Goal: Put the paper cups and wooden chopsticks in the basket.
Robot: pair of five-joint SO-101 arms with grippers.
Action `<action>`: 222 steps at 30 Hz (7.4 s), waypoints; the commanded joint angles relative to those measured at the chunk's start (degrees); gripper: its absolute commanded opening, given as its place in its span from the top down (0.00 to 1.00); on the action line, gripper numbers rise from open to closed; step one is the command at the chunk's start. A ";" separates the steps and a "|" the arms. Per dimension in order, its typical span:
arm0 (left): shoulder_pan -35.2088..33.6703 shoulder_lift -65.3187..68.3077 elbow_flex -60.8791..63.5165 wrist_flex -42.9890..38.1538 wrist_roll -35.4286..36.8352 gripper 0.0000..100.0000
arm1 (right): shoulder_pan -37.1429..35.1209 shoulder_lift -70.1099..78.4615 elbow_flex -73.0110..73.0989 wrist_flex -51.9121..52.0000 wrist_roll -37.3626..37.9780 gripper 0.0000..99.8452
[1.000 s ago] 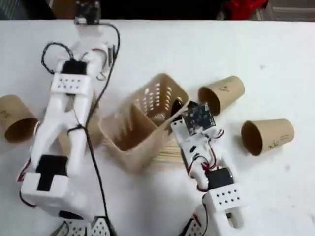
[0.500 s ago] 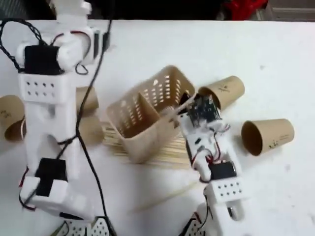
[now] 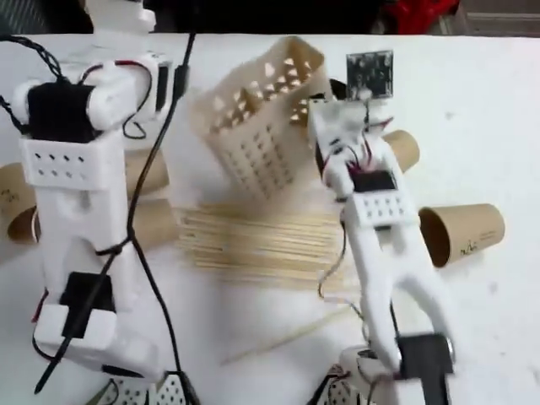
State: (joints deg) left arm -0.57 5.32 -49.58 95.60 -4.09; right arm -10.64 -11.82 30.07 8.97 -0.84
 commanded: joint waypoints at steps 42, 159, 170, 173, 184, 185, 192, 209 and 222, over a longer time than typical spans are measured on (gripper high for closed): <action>7.96 11.74 4.31 0.18 -0.09 0.79 | 3.91 -9.54 26.20 -16.40 9.32 0.82; -0.57 20.62 -25.93 7.12 -0.53 0.85 | 30.20 -62.29 27.78 54.11 43.08 0.71; -0.31 -18.51 22.42 4.92 -10.02 0.85 | 31.87 -40.22 18.64 51.74 61.80 0.71; -0.57 -25.10 35.08 2.02 -11.69 0.85 | 32.13 -36.97 18.64 49.98 62.51 0.71; -0.57 -48.75 81.14 -18.46 -11.78 0.85 | 35.74 -20.88 18.73 38.64 62.24 0.71; -0.57 -50.68 85.54 -21.63 -11.78 0.85 | 36.09 -19.30 18.73 37.41 62.24 0.71; -0.22 -61.85 103.21 -33.93 -11.34 0.85 | 36.53 -9.89 18.73 31.52 62.07 0.72; -0.13 -65.80 115.52 -46.15 -11.34 0.86 | 44.00 -13.67 14.51 32.31 52.40 0.98; -0.13 -65.80 115.60 -46.15 -11.34 0.86 | 37.67 -22.02 -10.46 63.78 33.49 0.98</action>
State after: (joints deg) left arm -0.66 -59.30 66.37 50.59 -15.25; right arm 30.07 -30.99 27.25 67.87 36.88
